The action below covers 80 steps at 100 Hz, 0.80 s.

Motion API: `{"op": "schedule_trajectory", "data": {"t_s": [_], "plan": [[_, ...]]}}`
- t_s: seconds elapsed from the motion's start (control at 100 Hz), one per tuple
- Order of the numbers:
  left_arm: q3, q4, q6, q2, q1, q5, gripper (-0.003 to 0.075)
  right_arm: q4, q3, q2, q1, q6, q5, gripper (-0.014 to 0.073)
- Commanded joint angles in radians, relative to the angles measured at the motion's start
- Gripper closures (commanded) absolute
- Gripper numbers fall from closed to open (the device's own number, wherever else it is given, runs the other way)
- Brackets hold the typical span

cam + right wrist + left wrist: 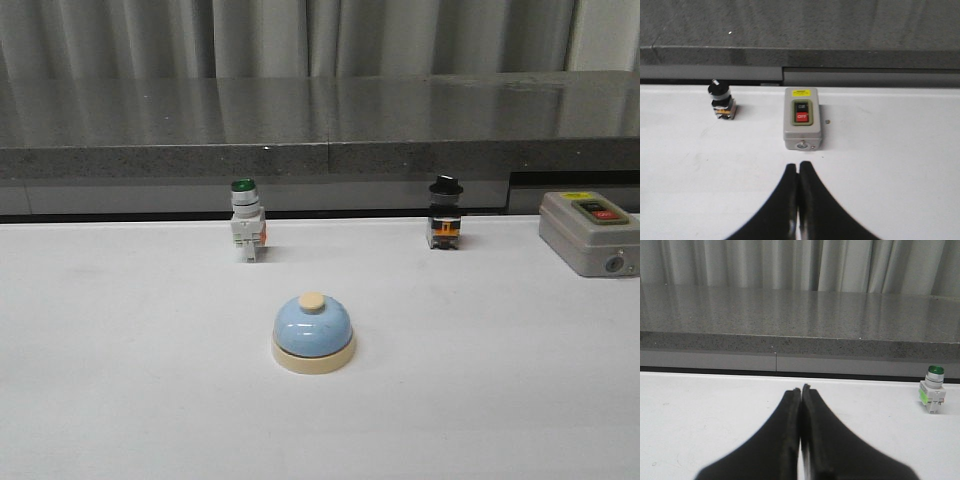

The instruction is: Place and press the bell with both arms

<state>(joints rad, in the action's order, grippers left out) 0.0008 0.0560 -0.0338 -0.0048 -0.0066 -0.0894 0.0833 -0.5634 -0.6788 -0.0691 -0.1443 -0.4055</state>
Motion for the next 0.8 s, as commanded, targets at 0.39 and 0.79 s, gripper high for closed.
{"op": "schedule_trajectory", "data": {"t_s": [0.39,0.79], "plan": [[0.022,0.001,-0.004,-0.027,0.0,0.077,0.0739,0.008,-0.431,-0.572,-0.278,0.069,-0.156,0.0543],[0.022,0.001,-0.004,-0.027,0.0,0.077,0.0739,0.008,-0.762,-0.905,-0.457,0.069,-0.316,0.0357]]}}
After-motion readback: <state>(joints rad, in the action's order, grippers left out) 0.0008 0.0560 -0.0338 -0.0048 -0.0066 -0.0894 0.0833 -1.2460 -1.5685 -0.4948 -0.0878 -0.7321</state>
